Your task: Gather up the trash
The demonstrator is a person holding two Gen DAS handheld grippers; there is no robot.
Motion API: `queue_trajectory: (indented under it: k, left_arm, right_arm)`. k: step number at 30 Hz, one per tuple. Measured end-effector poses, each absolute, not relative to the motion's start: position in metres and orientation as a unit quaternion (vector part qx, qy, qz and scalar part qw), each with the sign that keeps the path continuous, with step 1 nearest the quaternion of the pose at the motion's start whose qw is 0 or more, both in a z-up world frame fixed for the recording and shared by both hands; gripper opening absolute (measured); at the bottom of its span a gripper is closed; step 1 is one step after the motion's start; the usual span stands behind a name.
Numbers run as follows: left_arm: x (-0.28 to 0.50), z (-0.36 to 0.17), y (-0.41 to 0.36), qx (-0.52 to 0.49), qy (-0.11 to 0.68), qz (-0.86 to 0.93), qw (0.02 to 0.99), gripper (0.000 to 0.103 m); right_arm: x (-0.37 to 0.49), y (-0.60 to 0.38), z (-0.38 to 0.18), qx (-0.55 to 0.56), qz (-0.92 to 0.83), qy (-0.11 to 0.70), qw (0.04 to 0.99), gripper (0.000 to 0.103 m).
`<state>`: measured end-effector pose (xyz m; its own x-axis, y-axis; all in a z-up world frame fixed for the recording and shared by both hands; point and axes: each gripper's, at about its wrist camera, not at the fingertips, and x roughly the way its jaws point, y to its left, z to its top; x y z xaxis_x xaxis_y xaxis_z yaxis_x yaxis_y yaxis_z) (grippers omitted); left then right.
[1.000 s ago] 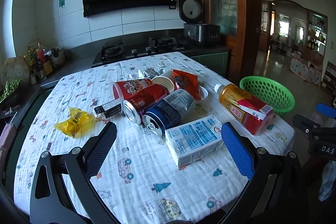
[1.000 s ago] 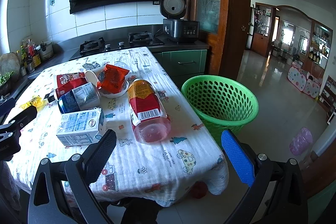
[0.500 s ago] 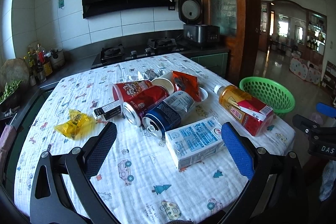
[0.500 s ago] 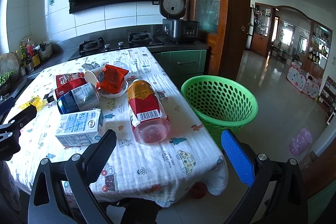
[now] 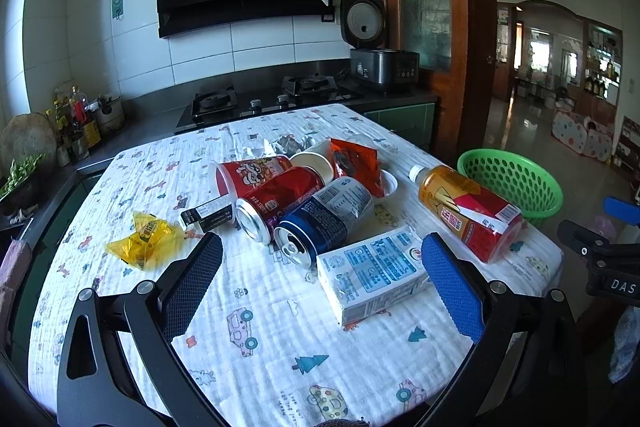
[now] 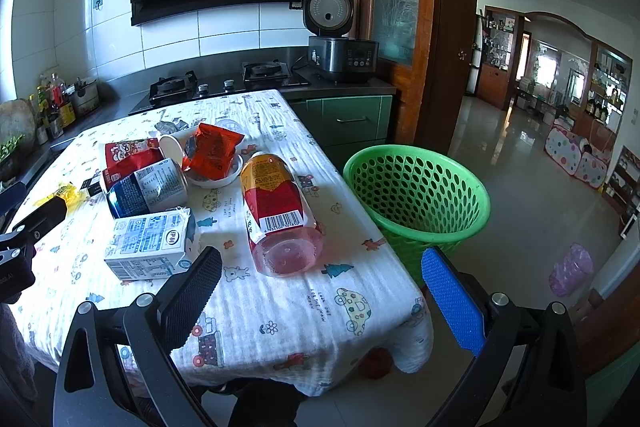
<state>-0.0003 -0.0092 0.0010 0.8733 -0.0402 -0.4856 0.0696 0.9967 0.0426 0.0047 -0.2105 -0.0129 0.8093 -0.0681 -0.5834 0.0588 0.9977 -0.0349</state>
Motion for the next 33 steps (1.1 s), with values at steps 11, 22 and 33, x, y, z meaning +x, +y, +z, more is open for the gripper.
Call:
queue_trajectory:
  k: [11,22,33]
  left_arm:
    - [0.0001,0.0001,-0.0104,0.032,0.250,-0.030,0.967,0.098]
    - [0.0030,0.0012,-0.0085,0.031,0.249,-0.027,0.968,0.098]
    - [0.0043,0.0009,-0.0075,0.031,0.250,-0.030,0.967,0.098]
  right_arm:
    - [0.0048,-0.2101,-0.0115,-0.009,-0.033,0.307,0.951,0.097]
    - [0.0084,-0.2058,-0.0089,-0.014,-0.029,0.306,0.952,0.097]
    - [0.0093,-0.2076,-0.0105,-0.011,-0.031,0.307,0.951,0.097]
